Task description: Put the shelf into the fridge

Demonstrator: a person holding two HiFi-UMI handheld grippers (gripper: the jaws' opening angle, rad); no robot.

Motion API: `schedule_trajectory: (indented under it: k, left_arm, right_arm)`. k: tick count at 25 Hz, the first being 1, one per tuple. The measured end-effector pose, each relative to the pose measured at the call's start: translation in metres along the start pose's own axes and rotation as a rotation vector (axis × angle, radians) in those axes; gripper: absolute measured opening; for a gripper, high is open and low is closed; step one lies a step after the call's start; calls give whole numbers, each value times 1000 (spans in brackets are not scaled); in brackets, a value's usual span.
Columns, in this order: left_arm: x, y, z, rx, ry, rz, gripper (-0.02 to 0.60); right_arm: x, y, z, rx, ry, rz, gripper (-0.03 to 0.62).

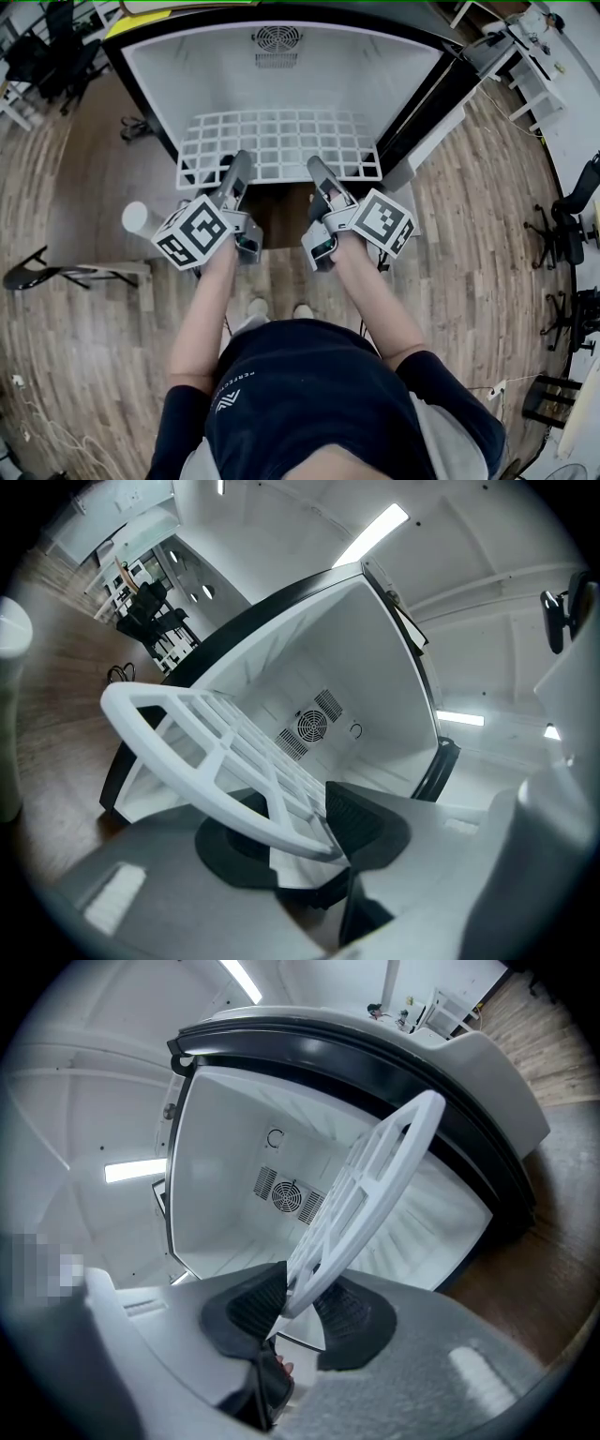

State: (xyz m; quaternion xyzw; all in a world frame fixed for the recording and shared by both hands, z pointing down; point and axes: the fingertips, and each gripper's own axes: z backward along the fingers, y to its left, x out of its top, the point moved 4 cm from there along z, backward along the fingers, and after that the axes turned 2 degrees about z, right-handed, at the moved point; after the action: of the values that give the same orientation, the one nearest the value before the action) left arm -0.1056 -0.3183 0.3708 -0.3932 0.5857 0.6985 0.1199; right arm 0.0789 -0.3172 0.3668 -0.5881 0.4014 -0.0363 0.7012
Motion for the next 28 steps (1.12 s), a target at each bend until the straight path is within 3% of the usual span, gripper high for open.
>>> schedule_trajectory:
  k: [8, 17, 22, 28]
  left_arm:
    - [-9, -7, 12, -10, 13, -43, 193]
    - [-25, -16, 39, -19, 17, -97, 184]
    - [-24, -24, 53, 9, -1, -228, 144]
    - [-24, -25, 66, 122, 14, -488, 84]
  right_arm:
    - [-2, 1, 16, -24, -35, 45, 107]
    - [-13, -3, 48, -55, -64, 49, 107]
    - [-10, -1, 60, -85, -86, 173, 106]
    - [-9, 5, 65, -159, -86, 483, 106]
